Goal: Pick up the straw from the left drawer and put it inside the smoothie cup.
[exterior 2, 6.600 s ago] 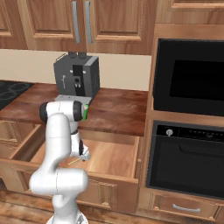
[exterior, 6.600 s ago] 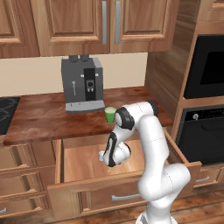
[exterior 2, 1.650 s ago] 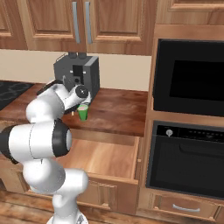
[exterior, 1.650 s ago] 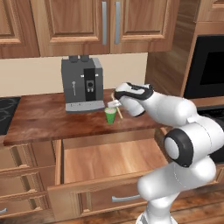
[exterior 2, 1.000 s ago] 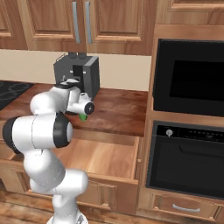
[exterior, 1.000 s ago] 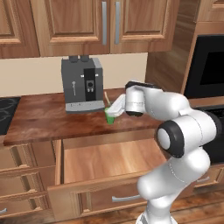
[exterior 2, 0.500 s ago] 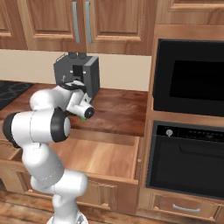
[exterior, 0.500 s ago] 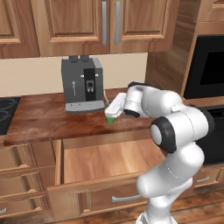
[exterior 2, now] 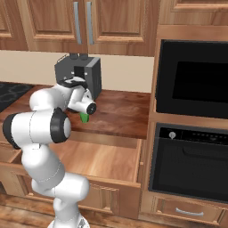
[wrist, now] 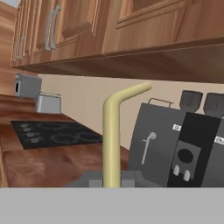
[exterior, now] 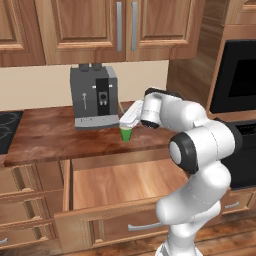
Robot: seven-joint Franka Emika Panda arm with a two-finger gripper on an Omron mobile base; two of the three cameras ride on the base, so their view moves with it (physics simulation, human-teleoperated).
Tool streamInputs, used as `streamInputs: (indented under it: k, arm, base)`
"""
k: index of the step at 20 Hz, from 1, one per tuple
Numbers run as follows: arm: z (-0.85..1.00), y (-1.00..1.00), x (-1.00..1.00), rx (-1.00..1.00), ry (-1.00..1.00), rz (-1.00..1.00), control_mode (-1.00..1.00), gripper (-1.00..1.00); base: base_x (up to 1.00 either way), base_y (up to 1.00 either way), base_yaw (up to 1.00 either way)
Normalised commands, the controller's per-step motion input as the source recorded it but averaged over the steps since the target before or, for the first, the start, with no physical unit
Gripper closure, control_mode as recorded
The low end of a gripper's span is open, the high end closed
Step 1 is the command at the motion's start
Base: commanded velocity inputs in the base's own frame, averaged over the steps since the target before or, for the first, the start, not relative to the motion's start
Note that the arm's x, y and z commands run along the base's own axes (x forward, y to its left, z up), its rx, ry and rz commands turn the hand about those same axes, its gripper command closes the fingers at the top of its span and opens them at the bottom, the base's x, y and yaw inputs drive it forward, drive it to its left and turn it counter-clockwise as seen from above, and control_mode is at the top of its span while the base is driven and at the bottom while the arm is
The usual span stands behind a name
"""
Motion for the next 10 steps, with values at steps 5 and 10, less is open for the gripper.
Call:
streamInputs:
  k: [5,10]
  arm:
    - [0.03,0.00,0.21,0.03,0.00,0.00,-1.00,1.00]
    - [-0.10,-0.09,0.10,0.09,-0.04,0.00,-1.00,1.00]
  base:
    - [0.00,0.00,0.00]
    - [0.00,0.00,0.00]
